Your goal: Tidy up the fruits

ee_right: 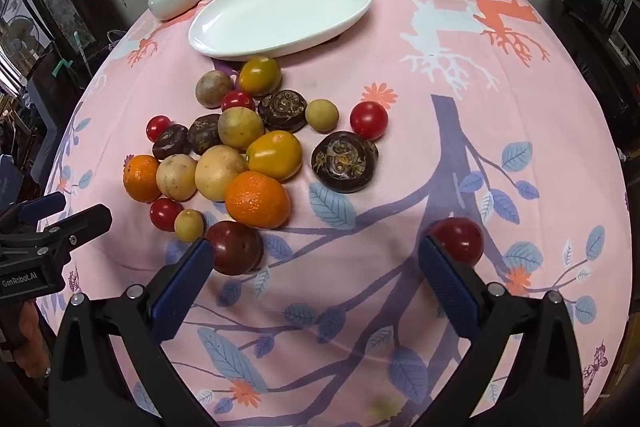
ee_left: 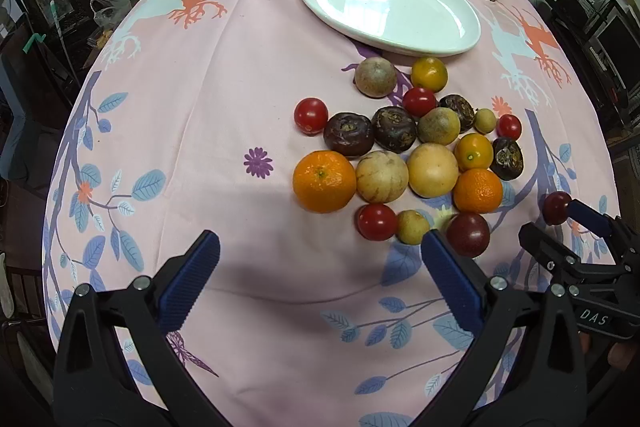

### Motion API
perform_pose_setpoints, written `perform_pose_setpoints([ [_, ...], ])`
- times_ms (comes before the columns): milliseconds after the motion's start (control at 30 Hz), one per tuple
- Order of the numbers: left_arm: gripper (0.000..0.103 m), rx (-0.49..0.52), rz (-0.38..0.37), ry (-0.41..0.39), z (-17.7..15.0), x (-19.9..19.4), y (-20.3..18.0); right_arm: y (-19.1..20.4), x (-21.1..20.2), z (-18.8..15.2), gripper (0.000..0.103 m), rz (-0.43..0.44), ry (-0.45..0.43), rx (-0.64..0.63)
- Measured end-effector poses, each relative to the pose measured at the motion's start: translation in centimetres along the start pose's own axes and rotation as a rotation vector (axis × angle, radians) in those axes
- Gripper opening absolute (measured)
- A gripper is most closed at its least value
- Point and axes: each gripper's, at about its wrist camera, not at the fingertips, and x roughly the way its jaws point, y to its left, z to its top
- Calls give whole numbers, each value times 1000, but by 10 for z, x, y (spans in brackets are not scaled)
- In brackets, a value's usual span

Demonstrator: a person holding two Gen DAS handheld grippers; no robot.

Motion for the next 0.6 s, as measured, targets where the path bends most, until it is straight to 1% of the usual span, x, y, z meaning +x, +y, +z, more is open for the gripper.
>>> perform_pose_setpoints([
  [600,101,-5,-3,2,1,2,1,1,4,0,102,2,13,4],
])
